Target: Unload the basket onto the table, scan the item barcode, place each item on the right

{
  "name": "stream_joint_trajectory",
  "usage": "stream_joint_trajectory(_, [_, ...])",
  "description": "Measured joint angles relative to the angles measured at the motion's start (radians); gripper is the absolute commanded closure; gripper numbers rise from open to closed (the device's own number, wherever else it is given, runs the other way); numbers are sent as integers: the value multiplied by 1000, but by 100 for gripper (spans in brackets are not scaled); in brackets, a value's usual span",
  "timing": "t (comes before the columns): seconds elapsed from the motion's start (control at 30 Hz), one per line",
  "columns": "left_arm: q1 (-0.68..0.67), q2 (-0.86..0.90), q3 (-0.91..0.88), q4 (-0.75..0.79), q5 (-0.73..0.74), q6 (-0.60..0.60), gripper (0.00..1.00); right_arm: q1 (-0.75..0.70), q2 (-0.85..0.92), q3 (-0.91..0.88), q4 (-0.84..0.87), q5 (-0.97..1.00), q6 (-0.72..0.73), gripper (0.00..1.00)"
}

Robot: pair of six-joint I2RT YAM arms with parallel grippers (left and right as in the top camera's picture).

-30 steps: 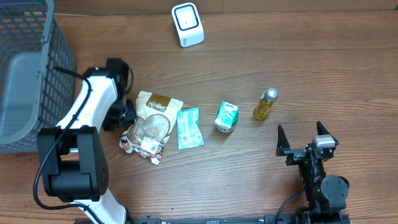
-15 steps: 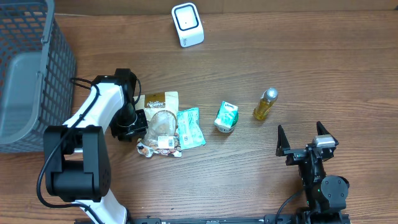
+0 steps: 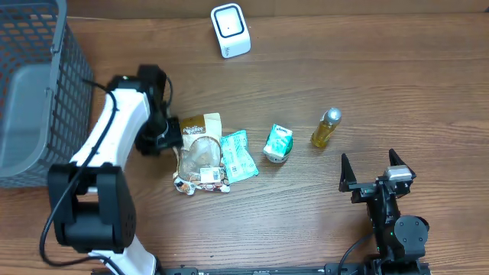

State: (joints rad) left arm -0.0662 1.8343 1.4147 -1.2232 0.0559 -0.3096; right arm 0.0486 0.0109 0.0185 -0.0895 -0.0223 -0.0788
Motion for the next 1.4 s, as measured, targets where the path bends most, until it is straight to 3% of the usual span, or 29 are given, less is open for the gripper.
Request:
stream_joint_trajectory(0.1, [0,-46,122,-32,-43,4,29,0,0,0,0,0,0,0])
stream_joint_trajectory(0.13, [0,-60,161,-45,-69,6,20,0,0,0,-1,0,0,0])
stream_joint_trajectory(0.17, [0,-73,196,-51,-100,12,0,0,0,0,0,0,0,0])
stream_joint_trajectory(0.47, [2,-113,289,-45,-303,11,1,0,0,0,0,0,0,0])
stream_joint_trajectory(1.4, [2,-113,289,-45,-331,11,0,0,0,0,0,0,0,0])
